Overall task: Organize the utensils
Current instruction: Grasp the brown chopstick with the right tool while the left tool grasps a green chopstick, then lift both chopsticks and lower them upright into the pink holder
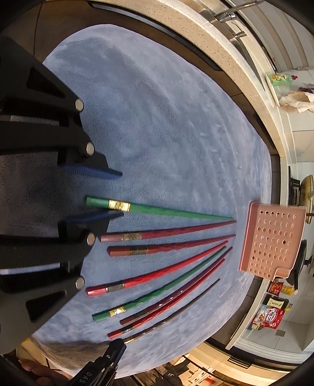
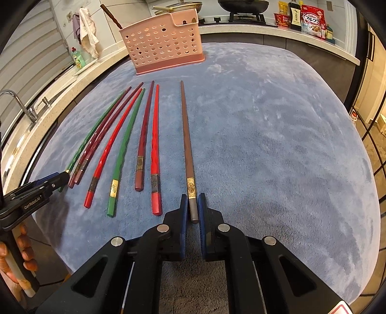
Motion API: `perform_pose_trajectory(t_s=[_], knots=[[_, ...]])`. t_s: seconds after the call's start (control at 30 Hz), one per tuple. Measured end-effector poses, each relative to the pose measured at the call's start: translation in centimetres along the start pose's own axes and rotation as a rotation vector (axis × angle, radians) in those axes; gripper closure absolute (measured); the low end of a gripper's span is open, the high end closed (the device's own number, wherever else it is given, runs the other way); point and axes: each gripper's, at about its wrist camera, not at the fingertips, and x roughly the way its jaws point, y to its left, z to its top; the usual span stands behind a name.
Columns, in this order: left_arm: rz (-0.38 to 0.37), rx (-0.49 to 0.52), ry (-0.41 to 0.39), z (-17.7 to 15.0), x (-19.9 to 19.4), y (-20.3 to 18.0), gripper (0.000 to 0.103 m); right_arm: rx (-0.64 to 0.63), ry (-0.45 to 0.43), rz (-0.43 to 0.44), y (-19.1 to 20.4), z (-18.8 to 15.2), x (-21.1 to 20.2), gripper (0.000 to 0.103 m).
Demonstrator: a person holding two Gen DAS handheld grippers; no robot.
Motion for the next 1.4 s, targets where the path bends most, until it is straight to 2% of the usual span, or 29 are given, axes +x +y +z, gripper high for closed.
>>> perform_pose_trajectory(t_s=[0.03,0.33,0.63,1.07,1.4], knots=[[-0.002,0.005,0.003,0.0,0.0,-0.1,0.089,-0.002,0.000,-0.001,0.0,-0.1,-0.1,0.095],[-0.033,-0.015,0.014,0.0,-0.6,0.2,0.095,-0.002,-0.011,0.001,0.2,-0.3,-0.9,0.095],[-0.064,-0.052,-0.061,1.6,-4.7,1.0,0.095,-0.019,-0.119,0.033,1.0,1.5,-6.3,0.096],[-0.096,-0.075,-0.207,8.3,-11.2,1.8,0.096,-0.038,-0.324,0.061,1.2,8.6,-13.8,0.096],[-0.068,-0.049,-0.283,14.5,-12.0,1.1,0.096,-0.035,-0.416,0.062,1.3,13.6,-15.4,0.096]])
